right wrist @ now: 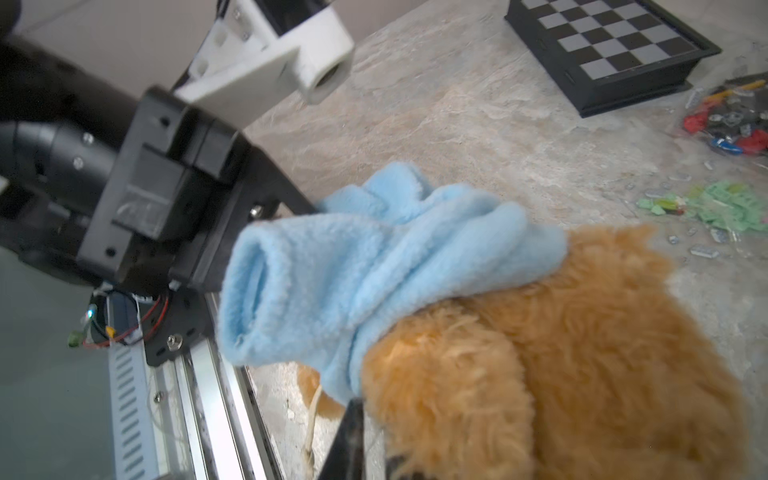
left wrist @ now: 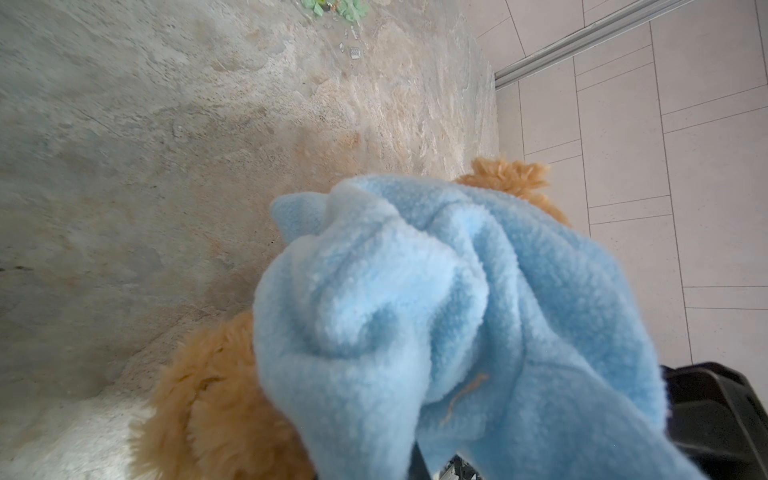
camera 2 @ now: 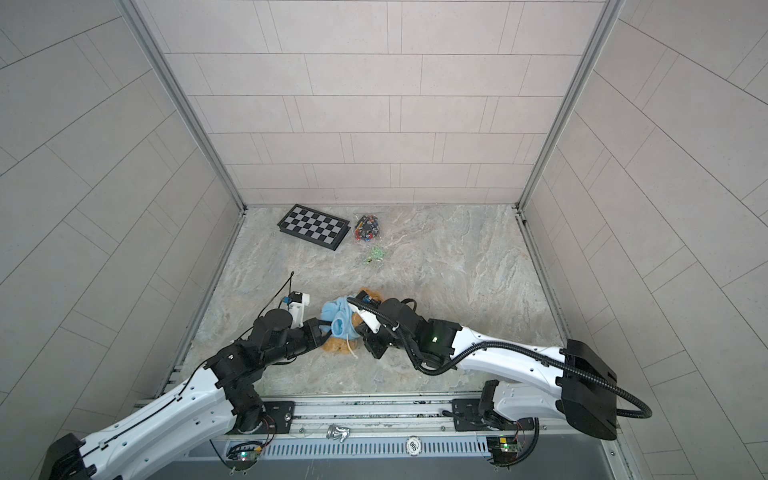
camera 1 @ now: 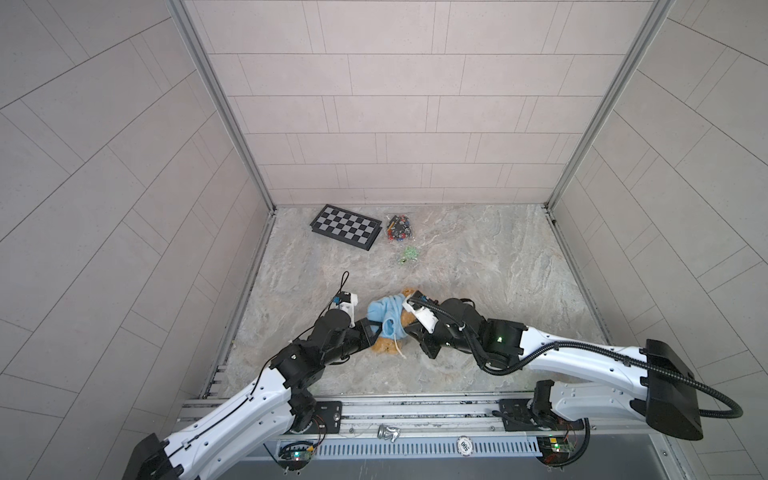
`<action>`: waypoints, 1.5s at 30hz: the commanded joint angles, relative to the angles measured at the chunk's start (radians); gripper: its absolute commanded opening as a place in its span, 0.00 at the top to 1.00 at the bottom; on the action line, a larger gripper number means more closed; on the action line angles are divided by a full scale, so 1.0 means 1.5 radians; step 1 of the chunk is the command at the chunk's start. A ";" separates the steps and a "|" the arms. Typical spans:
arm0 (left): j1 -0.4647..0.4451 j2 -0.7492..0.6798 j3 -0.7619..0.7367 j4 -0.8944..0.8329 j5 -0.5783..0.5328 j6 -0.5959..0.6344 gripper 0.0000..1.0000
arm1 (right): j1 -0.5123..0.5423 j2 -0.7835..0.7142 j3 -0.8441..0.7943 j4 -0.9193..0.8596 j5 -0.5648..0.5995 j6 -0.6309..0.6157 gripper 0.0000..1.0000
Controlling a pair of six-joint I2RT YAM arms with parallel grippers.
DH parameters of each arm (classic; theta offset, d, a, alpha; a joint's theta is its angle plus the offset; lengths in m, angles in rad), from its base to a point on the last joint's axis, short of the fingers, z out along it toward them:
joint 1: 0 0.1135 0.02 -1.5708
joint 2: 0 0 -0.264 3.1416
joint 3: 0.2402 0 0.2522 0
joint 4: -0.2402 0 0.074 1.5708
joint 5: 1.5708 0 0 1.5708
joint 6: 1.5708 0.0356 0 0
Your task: Dress the teddy bear
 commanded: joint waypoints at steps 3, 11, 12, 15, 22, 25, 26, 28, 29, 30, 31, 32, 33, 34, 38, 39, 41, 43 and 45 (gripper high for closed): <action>0.001 -0.009 -0.010 0.063 0.040 0.009 1.00 | -0.021 -0.046 -0.058 0.083 0.034 0.058 0.99; 0.001 0.013 -0.004 0.106 0.062 0.007 1.00 | -0.036 0.018 -0.075 0.163 -0.063 0.071 0.88; 0.000 0.013 -0.004 0.110 0.063 0.005 1.00 | -0.036 0.028 -0.075 0.173 -0.076 0.072 0.84; 0.000 0.013 -0.003 0.121 0.069 0.000 1.00 | -0.036 0.051 -0.074 0.195 -0.095 0.069 0.78; -0.011 0.033 0.002 0.148 0.074 -0.004 1.00 | -0.041 0.134 -0.064 0.266 -0.133 0.073 0.74; -0.013 0.039 -0.001 0.155 0.074 -0.006 1.00 | -0.043 0.144 -0.067 0.289 -0.139 0.081 0.77; -0.013 0.039 -0.005 0.158 0.072 -0.008 1.00 | -0.043 0.142 -0.068 0.291 -0.141 0.080 0.78; -0.012 0.035 -0.010 0.161 0.070 -0.012 1.00 | -0.044 0.129 -0.076 0.304 -0.147 0.081 0.84; -0.012 0.034 -0.012 0.160 0.068 -0.011 1.00 | -0.045 0.118 -0.095 0.321 -0.153 0.081 0.85; -0.012 0.033 -0.012 0.156 0.066 -0.008 1.00 | -0.047 0.104 -0.108 0.334 -0.159 0.083 0.82; -0.011 0.032 -0.013 0.153 0.063 -0.007 1.00 | -0.049 0.096 -0.110 0.333 -0.167 0.085 0.78; -0.010 0.032 -0.014 0.153 0.064 -0.005 1.00 | -0.053 0.090 -0.110 0.323 -0.175 0.084 0.76; -0.009 0.032 -0.015 0.155 0.064 -0.004 1.00 | -0.057 0.083 -0.112 0.312 -0.170 0.086 0.73; -0.009 0.032 -0.016 0.153 0.065 -0.002 1.00 | -0.060 0.079 -0.118 0.310 -0.161 0.089 0.71; -0.006 0.020 -0.019 0.130 0.063 0.013 1.00 | -0.102 0.089 -0.145 0.338 -0.136 0.152 0.70; -0.005 0.018 -0.019 0.120 0.061 0.018 1.00 | -0.112 0.099 -0.148 0.356 -0.139 0.168 0.71; -0.005 0.017 -0.023 0.118 0.063 0.022 1.00 | -0.112 0.116 -0.144 0.380 -0.140 0.176 0.73; -0.004 0.017 -0.026 0.117 0.067 0.027 1.00 | -0.110 0.143 -0.132 0.400 -0.149 0.184 0.82; -0.005 0.010 -0.033 0.114 0.060 0.029 1.00 | -0.108 0.165 -0.125 0.428 -0.171 0.201 0.96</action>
